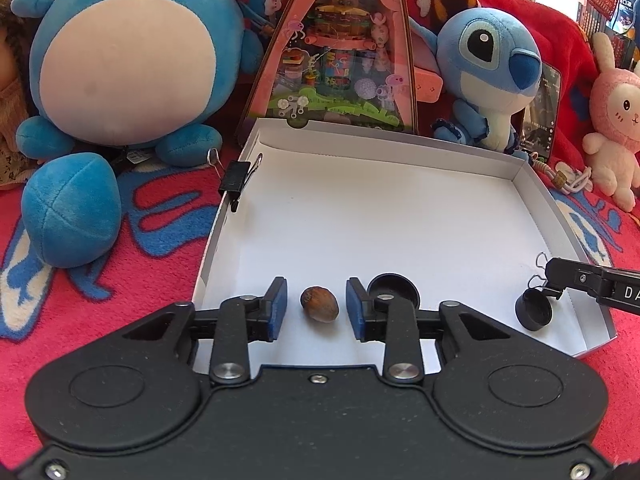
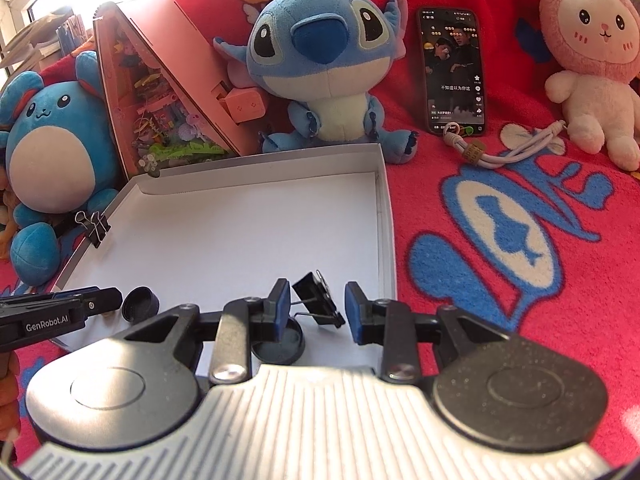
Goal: Organize rigid objects
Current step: 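Open the right tool to drop the clip while the left tool releases the acorn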
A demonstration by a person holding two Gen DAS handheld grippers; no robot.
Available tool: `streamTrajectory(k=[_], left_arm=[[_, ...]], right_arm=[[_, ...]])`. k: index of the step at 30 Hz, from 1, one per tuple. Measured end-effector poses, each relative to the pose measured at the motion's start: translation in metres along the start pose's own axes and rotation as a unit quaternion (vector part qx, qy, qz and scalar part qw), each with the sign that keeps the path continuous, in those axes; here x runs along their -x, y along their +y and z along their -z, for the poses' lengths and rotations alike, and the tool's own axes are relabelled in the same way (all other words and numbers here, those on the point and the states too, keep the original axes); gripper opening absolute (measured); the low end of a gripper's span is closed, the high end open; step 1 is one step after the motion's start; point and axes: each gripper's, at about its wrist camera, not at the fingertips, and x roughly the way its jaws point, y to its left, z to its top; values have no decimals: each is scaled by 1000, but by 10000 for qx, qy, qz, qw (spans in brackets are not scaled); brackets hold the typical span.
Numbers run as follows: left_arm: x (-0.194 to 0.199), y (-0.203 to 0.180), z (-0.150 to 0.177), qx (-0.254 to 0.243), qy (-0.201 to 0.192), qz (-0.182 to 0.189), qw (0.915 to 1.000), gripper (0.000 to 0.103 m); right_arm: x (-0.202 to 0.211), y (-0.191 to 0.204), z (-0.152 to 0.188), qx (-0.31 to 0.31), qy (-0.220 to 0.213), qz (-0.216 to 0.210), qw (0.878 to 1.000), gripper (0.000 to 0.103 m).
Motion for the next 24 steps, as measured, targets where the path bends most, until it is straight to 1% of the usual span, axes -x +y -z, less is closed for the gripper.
streamTrajectory(k=[4,6,8,13,15,19,24], left_arm=[[2,1,0,15,-24,-38,10000,40],[4,2,0,34,-40,-21,10000,43],[7,1,0,14,-70,-4,10000,46],[22,-4,2,-113,-249,46,9996,56],[28,-6,4,-134,-309,69,9994,62],[41,-8,7,-125,-415,130,9990,67],[62,-15,16,-263,-641,193,9974,76]], right_arm=[[3,-1,0,-20,-13,-41,10000,49],[5,-1,1,-23,-28,-58,10000,55],[7,-1,2,-30,-35,-98,9999,56],[15,0,5,16,-127,-180,9998,65],[19,2,7,83,-171,-186,9996,67],[28,4,11,173,-272,-217,9992,72],[44,6,19,329,-436,-329,9980,77]])
